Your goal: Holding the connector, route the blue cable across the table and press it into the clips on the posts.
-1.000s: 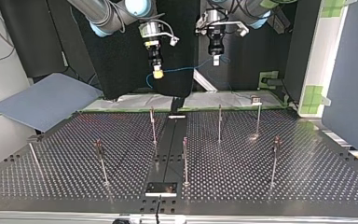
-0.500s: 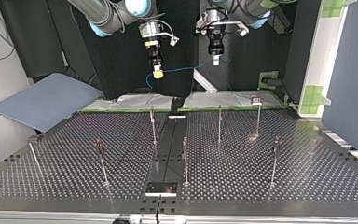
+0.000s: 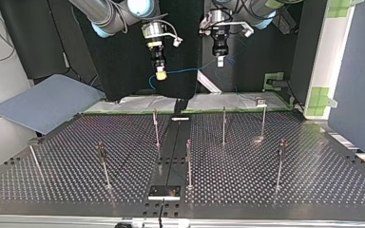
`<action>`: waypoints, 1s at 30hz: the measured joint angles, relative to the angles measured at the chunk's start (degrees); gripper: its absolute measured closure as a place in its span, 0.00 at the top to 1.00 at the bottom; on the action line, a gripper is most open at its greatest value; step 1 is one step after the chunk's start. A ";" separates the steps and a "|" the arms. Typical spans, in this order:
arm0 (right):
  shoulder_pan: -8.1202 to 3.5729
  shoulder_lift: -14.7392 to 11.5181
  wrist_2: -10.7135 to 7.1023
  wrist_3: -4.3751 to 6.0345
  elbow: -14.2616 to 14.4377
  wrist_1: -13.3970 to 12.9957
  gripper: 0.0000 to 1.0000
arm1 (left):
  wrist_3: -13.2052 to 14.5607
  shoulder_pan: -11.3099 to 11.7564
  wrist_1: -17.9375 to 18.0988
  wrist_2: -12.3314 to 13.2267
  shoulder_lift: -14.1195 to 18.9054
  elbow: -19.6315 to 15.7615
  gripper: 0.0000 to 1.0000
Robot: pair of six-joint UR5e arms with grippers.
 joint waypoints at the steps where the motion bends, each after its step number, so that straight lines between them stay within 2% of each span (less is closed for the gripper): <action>1: 0.00 0.00 0.00 0.00 -0.01 0.00 0.00 | 0.00 0.00 0.00 0.00 0.00 0.00 0.00; 6: 0.01 0.00 0.00 0.00 0.02 0.00 0.00 | 0.00 0.38 -0.51 -0.06 -0.11 0.01 0.00; 14: 0.00 0.00 0.00 0.00 0.00 0.00 0.00 | 0.09 1.12 -3.76 -0.09 -0.16 0.00 0.00; 28: 0.01 0.01 0.01 0.00 -0.01 0.01 0.00 | 0.09 1.14 -4.22 -0.09 -0.18 0.00 0.00; 30: 0.29 0.29 0.30 -0.04 -0.32 0.28 0.00 | 0.09 1.14 -4.22 -0.09 -0.18 0.00 0.00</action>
